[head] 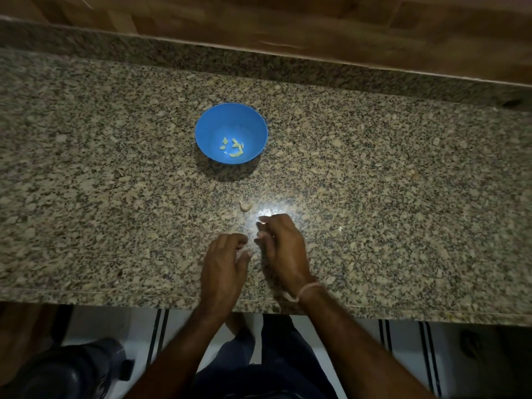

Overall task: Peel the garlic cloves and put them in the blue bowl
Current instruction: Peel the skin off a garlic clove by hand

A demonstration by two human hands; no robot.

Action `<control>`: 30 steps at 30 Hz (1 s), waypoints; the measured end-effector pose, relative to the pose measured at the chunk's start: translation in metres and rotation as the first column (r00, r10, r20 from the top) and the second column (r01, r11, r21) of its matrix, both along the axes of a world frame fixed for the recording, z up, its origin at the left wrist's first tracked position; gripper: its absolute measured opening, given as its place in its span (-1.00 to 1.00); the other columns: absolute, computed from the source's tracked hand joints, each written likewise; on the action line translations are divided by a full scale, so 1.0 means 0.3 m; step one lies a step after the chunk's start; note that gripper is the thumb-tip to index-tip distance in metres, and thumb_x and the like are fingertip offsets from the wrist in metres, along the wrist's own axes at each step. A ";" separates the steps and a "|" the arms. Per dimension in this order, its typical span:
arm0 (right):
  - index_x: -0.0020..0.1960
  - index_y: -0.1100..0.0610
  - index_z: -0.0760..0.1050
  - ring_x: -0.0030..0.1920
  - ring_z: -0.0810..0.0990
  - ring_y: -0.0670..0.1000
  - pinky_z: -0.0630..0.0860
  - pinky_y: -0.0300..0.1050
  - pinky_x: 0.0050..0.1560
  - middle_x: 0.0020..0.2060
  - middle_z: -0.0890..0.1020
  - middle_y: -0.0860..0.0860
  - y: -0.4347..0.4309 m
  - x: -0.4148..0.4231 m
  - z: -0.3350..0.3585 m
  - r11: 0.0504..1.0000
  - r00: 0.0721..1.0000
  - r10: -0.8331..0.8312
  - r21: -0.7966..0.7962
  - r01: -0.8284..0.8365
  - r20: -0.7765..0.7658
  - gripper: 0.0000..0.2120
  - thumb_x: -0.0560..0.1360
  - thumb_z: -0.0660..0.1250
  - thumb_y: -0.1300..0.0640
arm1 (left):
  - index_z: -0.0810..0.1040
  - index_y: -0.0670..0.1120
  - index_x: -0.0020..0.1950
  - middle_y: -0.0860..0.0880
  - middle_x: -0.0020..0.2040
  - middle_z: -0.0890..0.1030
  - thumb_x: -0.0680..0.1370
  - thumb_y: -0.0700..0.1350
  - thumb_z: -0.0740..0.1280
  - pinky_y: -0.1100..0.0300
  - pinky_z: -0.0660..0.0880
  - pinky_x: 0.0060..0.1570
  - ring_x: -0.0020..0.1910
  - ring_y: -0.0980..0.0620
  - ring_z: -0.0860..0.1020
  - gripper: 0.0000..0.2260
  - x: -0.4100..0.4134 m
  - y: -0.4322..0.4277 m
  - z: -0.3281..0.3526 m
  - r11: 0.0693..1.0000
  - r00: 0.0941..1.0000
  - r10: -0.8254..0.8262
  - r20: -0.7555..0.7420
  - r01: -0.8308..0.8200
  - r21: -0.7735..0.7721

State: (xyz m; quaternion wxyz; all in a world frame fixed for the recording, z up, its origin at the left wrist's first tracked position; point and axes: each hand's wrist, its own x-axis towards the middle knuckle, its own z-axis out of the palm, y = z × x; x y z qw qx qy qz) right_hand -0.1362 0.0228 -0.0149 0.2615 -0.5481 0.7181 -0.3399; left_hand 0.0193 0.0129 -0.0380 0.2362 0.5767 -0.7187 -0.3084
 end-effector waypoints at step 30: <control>0.02 0.16 0.63 0.00 0.55 0.14 0.31 -0.13 -0.12 -0.08 0.59 0.07 -0.304 -0.100 -0.057 0.879 0.854 0.467 0.010 -0.478 -0.229 -0.92 0.56 0.40 0.28 | 0.35 -0.07 0.58 -0.08 0.63 0.28 0.59 0.05 0.43 -0.17 0.10 0.55 0.61 -0.09 0.21 -0.40 -0.138 0.121 -0.020 0.926 0.864 0.364 0.348 -0.374 -0.039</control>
